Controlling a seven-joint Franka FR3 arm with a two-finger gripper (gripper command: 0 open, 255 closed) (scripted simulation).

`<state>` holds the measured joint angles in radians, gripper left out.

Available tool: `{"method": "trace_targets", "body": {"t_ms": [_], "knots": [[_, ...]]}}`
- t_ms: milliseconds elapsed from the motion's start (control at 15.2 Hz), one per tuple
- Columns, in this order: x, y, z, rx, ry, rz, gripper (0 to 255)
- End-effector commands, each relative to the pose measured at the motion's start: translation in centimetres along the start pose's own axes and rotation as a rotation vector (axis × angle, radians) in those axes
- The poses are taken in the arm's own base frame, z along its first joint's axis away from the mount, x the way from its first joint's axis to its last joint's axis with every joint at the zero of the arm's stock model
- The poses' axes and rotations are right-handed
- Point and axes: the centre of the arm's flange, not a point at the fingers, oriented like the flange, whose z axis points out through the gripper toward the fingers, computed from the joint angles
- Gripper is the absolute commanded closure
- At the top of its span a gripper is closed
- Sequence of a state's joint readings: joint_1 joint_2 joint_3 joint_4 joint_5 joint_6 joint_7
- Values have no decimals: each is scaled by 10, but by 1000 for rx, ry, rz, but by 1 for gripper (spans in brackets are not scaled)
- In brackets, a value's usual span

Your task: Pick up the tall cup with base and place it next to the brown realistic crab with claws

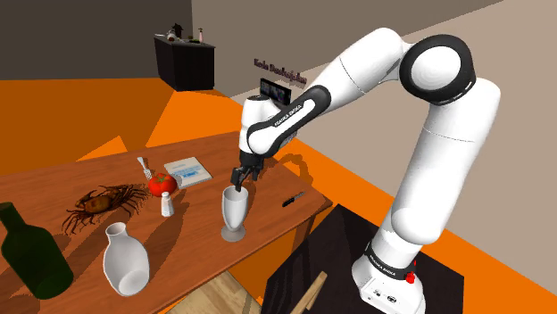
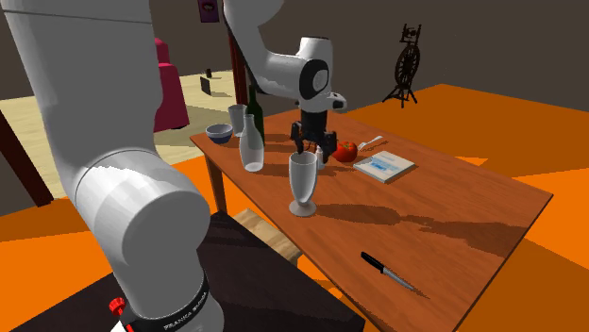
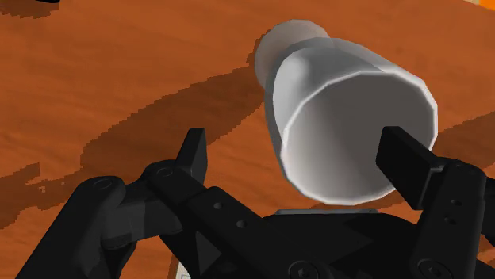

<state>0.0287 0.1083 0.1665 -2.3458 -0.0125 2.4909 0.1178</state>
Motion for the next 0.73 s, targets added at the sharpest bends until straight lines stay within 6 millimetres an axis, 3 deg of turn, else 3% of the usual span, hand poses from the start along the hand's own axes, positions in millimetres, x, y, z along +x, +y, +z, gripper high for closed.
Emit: {"method": "trace_targets", "body": {"t_ms": [0, 462, 660], "knots": [[7, -1, 12, -6, 4, 0, 0], [7, -1, 52, -6, 4, 0, 0], [7, -1, 52, -6, 4, 0, 0]]}}
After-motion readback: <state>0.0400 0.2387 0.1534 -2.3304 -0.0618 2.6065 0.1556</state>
